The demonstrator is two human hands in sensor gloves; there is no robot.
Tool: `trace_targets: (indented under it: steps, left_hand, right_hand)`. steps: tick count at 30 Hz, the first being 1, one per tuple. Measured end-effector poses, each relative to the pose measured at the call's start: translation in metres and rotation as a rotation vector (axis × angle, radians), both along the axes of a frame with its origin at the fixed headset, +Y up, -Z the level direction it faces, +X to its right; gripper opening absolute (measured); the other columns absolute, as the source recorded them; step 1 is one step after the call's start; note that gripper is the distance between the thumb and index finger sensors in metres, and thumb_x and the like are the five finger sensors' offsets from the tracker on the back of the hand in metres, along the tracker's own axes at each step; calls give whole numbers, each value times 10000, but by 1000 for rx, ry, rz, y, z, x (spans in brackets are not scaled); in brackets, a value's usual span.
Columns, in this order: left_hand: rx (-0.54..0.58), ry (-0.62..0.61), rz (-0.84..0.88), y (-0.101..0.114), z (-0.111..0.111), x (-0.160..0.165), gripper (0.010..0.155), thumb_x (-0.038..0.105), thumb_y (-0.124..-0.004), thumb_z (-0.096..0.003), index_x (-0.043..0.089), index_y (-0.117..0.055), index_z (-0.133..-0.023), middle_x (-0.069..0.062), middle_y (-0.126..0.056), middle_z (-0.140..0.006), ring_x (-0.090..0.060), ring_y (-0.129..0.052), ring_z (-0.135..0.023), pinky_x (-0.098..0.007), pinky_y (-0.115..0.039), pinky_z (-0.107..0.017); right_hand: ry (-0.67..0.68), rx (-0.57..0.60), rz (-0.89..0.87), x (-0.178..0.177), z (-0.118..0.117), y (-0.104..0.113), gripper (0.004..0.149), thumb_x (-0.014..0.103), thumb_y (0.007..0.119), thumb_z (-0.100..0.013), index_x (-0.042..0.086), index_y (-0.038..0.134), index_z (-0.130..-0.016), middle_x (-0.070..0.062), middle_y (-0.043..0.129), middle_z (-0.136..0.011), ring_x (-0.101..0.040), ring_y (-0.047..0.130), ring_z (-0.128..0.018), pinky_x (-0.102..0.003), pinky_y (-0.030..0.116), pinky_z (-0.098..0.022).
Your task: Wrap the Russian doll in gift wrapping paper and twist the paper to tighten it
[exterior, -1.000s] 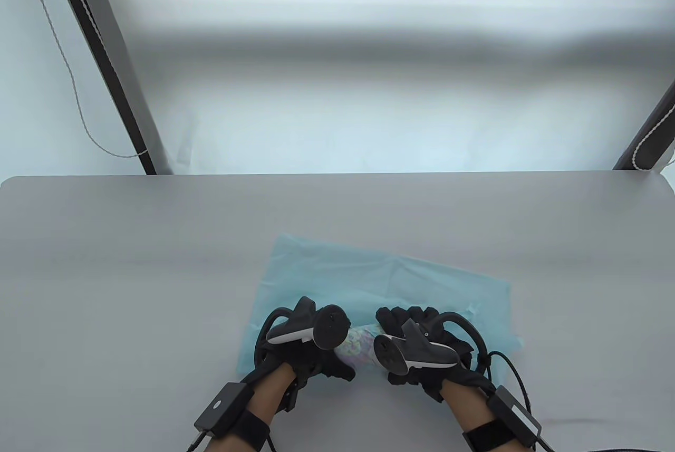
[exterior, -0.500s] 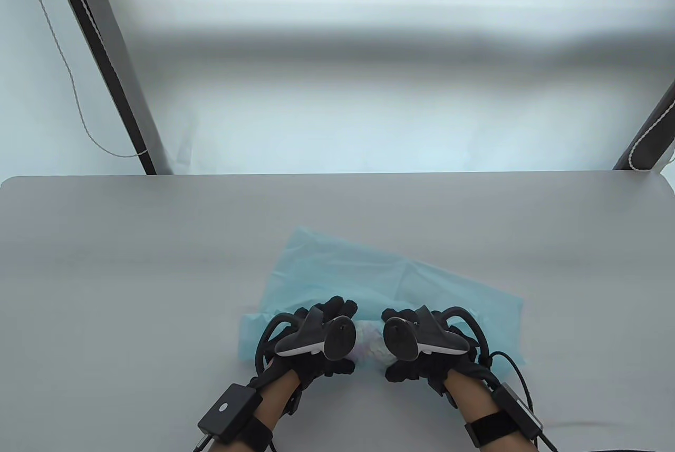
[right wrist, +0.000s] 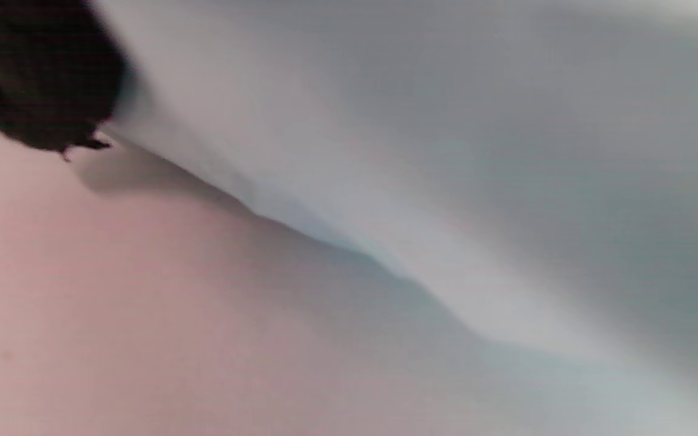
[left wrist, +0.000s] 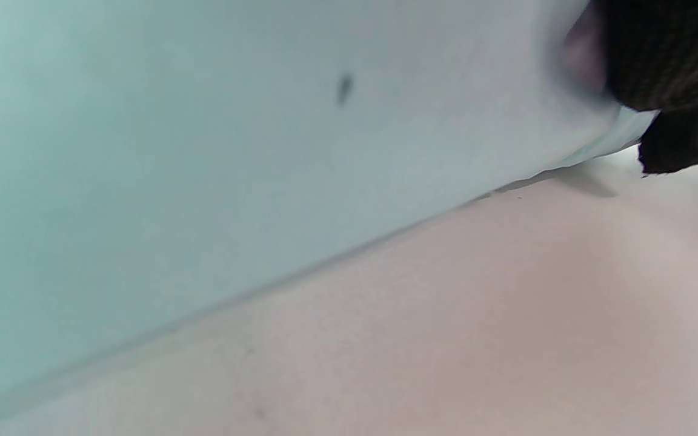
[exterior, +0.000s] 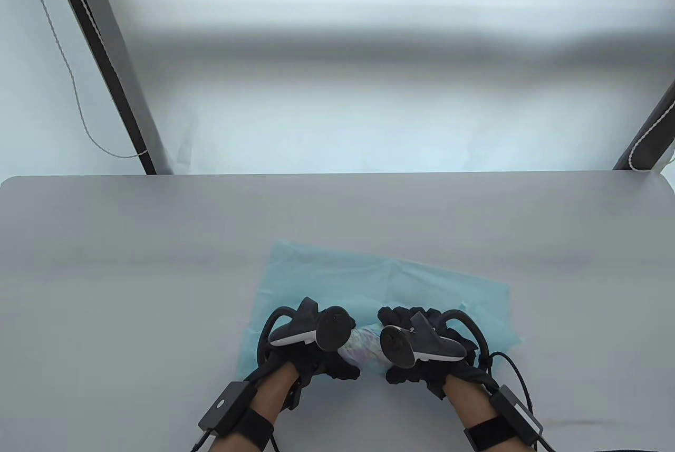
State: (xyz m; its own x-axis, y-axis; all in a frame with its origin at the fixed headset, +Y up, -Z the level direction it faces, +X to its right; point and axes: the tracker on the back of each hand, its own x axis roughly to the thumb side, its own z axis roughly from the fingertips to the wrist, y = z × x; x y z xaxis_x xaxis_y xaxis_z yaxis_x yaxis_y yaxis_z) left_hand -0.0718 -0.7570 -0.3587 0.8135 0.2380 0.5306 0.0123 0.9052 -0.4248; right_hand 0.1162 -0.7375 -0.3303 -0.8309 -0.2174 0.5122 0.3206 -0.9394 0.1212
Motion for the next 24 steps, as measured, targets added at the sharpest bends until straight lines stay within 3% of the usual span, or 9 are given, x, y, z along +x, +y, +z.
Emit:
trace_targets:
  steps: [5, 10, 13, 16, 19, 22, 24]
  left_hand:
    - [-183, 19, 57, -6, -5, -8, 1040, 766, -883, -353, 107, -598, -1105, -143, -877, -1016, -335, -847, -888, -629, -650, -667]
    - [-221, 31, 60, -7, -4, -10, 1027, 767, -858, -375, 122, -567, -1120, -142, -844, -1043, -341, -810, -917, -641, -626, -678]
    - [-113, 70, -2, -2, 3, -9, 1010, 729, -824, -406, 181, -433, -1160, -156, -633, -1190, -426, -591, -1070, -723, -481, -719]
    - [1, 73, -45, 8, 11, -3, 1012, 646, -822, -439, 189, -288, -1166, -198, -377, -1253, -472, -352, -1126, -770, -309, -730]
    - [87, 30, -83, 17, 21, 10, 889, 509, -818, -525, 228, -261, -1158, -173, -298, -1271, -466, -244, -1142, -772, -185, -712]
    - [150, -28, -176, 18, 31, 26, 841, 440, -777, -568, 198, -231, -1160, -175, -290, -1280, -466, -257, -1157, -736, -189, -733]
    - [136, -60, -218, 13, 32, 31, 1007, 553, -807, -513, 161, -133, -1150, -213, -225, -1272, -500, -217, -1152, -735, -184, -737]
  right_hand:
    - [11, -14, 5, -3, 2, 1, 1163, 699, 908, -391, 143, 333, -1236, -226, 625, -1226, -455, 687, -1096, -647, 595, -788]
    - [19, -62, -50, 2, -2, -1, 1141, 710, 907, -392, 153, 364, -1227, -208, 660, -1203, -447, 730, -1054, -646, 611, -777]
    - [-8, -100, -112, 7, -6, -3, 1131, 716, 904, -395, 137, 389, -1219, -211, 700, -1163, -448, 769, -999, -637, 640, -759]
    - [-45, -122, -144, 10, -9, -5, 1127, 733, 892, -397, 133, 403, -1216, -211, 726, -1140, -445, 782, -977, -632, 656, -748]
    - [-82, -137, -154, 11, -11, -6, 1127, 768, 858, -412, 107, 420, -1213, -217, 757, -1112, -434, 809, -947, -623, 671, -736]
    - [-105, -151, -163, 12, -11, -6, 1127, 772, 856, -415, 103, 423, -1212, -223, 760, -1107, -438, 811, -940, -624, 669, -735]
    - [-114, -153, -168, 12, -12, -6, 1126, 775, 854, -414, 101, 429, -1210, -223, 765, -1103, -434, 815, -938, -624, 670, -733]
